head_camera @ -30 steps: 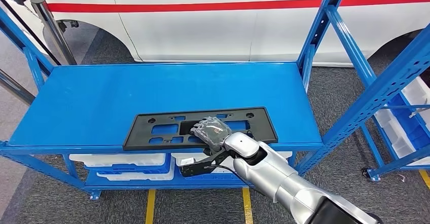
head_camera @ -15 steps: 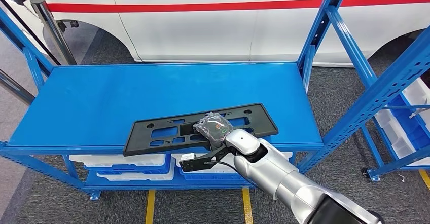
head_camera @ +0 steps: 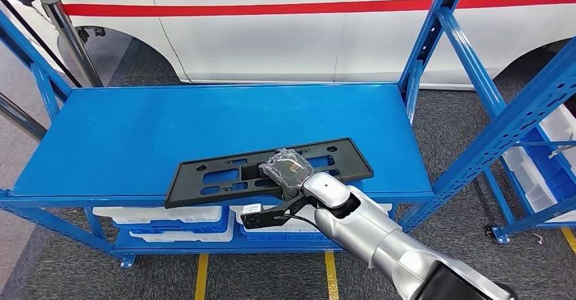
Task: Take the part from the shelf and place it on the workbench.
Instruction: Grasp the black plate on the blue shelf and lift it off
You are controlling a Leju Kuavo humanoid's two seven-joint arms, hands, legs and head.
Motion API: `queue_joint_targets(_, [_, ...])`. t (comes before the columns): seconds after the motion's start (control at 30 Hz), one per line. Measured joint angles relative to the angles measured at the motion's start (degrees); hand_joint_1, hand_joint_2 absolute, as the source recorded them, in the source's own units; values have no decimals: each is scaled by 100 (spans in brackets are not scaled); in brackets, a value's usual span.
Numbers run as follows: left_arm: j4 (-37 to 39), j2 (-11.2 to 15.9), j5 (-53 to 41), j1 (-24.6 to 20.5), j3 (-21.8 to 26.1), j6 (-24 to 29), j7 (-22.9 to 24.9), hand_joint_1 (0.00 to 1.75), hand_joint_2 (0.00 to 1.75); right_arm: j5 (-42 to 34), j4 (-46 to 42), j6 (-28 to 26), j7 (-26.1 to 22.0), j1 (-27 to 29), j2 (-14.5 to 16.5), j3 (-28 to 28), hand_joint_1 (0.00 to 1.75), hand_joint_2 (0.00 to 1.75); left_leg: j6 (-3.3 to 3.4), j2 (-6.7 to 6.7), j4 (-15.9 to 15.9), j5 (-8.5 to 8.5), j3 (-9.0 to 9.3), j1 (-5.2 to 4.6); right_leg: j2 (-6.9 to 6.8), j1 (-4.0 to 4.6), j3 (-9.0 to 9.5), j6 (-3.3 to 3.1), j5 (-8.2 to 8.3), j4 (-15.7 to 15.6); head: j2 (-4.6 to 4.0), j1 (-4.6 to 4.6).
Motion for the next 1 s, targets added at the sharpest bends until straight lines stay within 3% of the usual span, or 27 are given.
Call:
queue_joint_targets(0.07, [0, 0, 2, 0, 1, 0, 0, 0, 0, 12, -55, -33, 24, 20, -19, 1, 21, 175, 0, 0, 0, 0, -2, 0, 0, 0, -2, 0, 0, 0, 0, 0])
queue_joint_targets(0.1, [0, 0, 2, 0, 1, -1, 0, 0, 0, 22, -77, -48, 41, 31, -26, 1, 0, 175, 0, 0, 0, 0, -4, 0, 0, 0, -3, 0, -1, 0, 0, 0])
queue_joint_targets(1.0, [1, 0, -20, 0, 2, -35, 12, 0, 0, 73, -166, -150, 116, 148, -83, 1, 0, 175, 2, -1, 0, -2, -11, 0, -1, 0, -10, 0, -2, 0, 0, 0])
